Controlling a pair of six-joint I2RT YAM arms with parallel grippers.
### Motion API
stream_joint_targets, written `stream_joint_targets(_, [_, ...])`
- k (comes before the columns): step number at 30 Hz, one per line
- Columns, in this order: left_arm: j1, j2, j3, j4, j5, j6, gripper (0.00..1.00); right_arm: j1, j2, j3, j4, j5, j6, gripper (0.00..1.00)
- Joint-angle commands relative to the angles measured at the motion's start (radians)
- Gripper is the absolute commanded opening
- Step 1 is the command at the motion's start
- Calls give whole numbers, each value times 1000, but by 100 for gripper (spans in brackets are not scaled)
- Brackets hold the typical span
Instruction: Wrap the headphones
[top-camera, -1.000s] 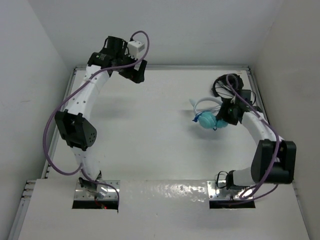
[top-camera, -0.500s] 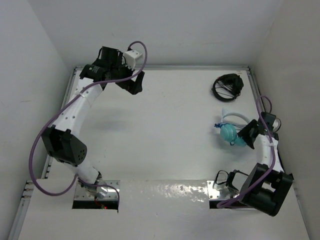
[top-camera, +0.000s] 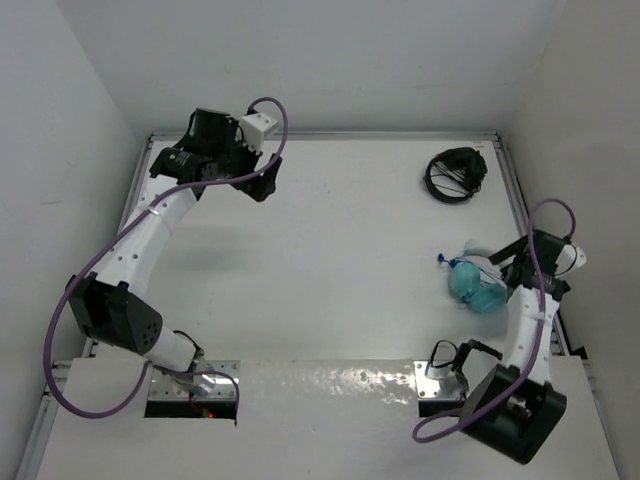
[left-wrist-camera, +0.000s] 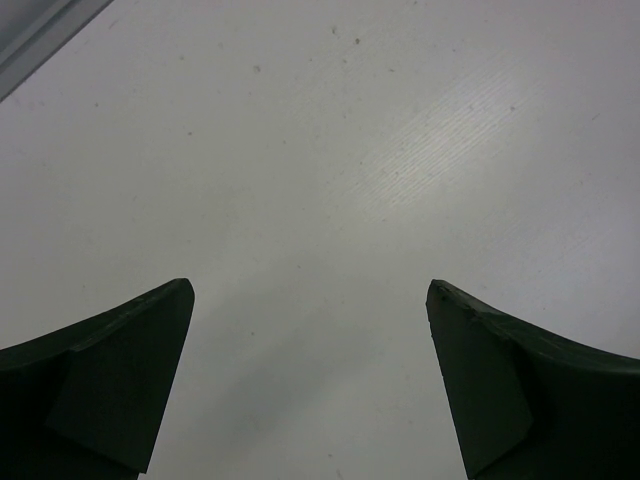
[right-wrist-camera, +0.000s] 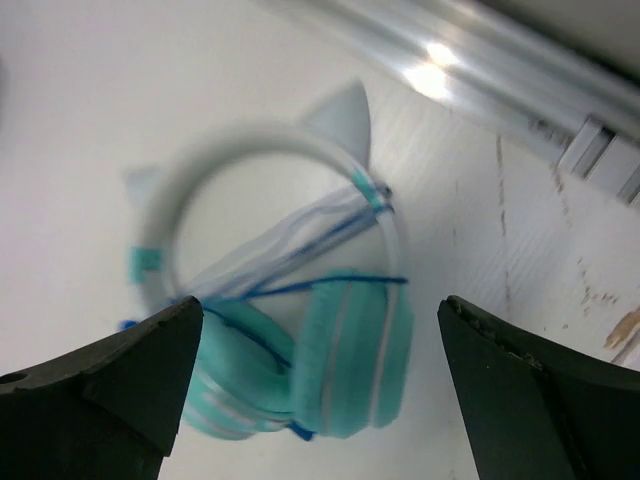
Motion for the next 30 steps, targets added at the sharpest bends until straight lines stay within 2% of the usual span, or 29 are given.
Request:
stream_joint_targets(1, [8,-62,-27,51,-50,20,100,14,-118,127,0,91,32,99])
stream_joint_targets(8, [57,-108,-169,117,-163,11,100,22,-383,106,92,-79,50,99])
stream_joint_targets(14, [135,-107,-356,200,-84,-14,100,23,-619,86,-182,-150,35,99])
stream_joint_targets(17, [147,-113,-442,269,-103,-60,100,37,-762,59,-339,-95,-8,99])
stream_joint_targets(21, [152,-124,-468,302,-165,-78,100,72,-778,115,-391,8,-26,99])
stream_joint_targets(24, [153,-141,-484,306,-151,-80,100,97,-777,135,-394,88,-30,99])
stream_joint_targets(30, [158,-148,-508,320,-174,-77,100,107,-794,115,-385,54,-42,99])
